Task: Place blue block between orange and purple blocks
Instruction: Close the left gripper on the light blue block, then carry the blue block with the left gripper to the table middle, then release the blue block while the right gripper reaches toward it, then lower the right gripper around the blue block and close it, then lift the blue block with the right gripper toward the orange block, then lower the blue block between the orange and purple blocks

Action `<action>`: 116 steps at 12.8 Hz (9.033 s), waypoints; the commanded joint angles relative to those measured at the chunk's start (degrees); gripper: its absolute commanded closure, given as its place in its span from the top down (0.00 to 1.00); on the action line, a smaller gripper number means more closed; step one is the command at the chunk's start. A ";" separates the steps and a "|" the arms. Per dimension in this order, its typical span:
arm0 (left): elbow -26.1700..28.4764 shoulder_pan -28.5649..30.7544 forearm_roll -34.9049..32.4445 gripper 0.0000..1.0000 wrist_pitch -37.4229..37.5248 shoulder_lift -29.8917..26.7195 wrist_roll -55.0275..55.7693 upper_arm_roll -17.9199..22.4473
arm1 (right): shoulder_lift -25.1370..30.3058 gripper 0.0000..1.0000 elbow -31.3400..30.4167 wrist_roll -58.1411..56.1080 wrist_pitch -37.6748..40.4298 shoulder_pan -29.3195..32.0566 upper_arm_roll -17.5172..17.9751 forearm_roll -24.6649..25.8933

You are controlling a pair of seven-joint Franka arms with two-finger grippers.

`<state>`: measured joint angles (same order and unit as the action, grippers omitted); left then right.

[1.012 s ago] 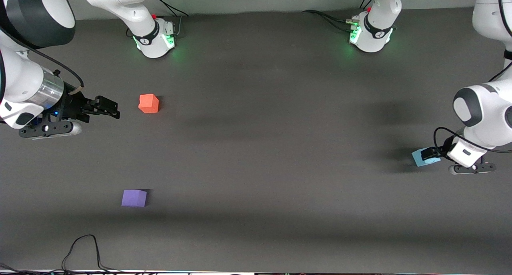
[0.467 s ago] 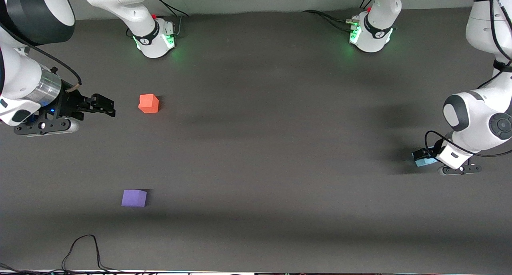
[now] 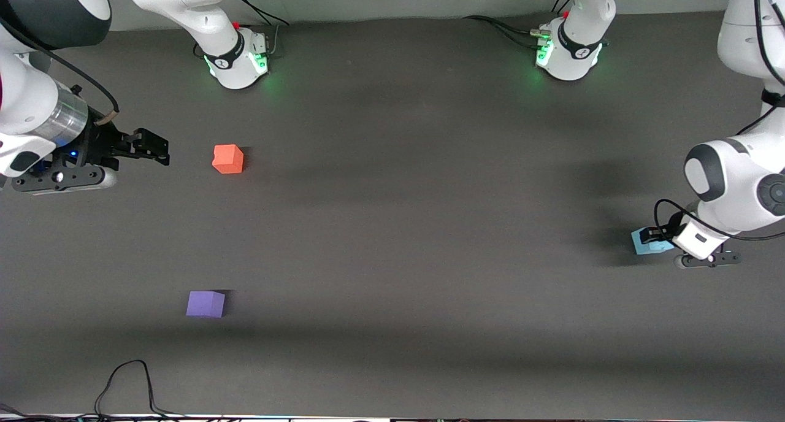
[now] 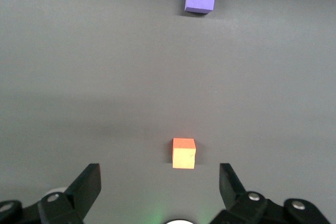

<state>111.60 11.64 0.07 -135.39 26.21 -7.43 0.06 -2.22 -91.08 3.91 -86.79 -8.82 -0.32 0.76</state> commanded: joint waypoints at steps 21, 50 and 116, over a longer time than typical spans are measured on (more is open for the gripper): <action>-42.34 -64.01 -9.47 0.34 12.09 26.34 65.35 -2.96 | -0.59 1.00 3.63 -1.09 2.60 -1.55 -0.03 3.20; -18.35 -7.08 -0.51 1.00 38.71 -22.68 7.17 -4.45 | -21.42 1.00 11.11 38.81 -14.54 -38.73 -7.24 -5.86; -18.97 -14.63 -1.21 1.00 42.05 -27.00 5.23 0.99 | -2.18 0.00 -5.23 -7.83 -7.59 -42.68 -47.47 -9.99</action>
<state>92.80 -2.92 -1.10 -93.10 -0.69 -2.30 1.13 -9.12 -89.87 1.46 -92.23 -50.52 -44.09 -9.51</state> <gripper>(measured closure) 0.000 0.392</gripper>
